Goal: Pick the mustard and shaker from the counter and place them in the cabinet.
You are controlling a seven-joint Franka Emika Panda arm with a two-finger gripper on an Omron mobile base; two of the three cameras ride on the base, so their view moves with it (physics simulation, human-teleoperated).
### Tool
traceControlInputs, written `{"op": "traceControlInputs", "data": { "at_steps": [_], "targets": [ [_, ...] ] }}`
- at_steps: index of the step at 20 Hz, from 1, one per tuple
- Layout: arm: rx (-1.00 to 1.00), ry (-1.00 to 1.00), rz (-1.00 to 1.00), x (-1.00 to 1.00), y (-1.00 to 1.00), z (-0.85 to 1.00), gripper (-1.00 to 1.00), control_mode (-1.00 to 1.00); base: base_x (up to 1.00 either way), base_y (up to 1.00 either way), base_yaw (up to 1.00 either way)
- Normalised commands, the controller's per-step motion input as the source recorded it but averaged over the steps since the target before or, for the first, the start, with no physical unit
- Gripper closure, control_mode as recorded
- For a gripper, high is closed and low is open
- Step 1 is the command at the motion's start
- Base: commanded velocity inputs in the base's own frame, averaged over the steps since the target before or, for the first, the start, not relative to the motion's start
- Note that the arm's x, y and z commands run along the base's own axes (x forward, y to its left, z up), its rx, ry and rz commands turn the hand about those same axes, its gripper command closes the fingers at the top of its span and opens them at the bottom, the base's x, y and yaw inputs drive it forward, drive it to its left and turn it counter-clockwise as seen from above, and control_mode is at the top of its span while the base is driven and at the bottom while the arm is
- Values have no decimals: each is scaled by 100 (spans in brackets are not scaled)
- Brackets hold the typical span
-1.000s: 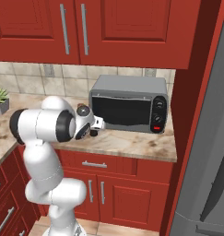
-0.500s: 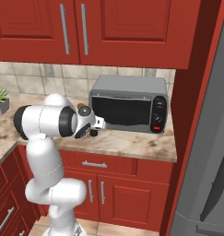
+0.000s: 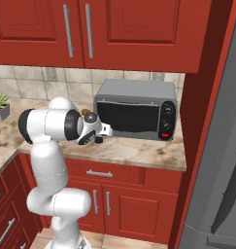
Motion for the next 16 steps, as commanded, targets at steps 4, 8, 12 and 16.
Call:
{"op": "traceControlInputs", "data": {
  "at_steps": [4,8,12,16],
  "targets": [
    [0,0,0,19,0,-13,-100,-100,0,0,0],
    [0,0,0,17,0,-14,-100,-100,0,0,0],
    [0,0,0,17,0,-16,100,-100,0,0,0],
    [0,0,0,6,0,-17,100,-100,0,0,0]
  ]
}}
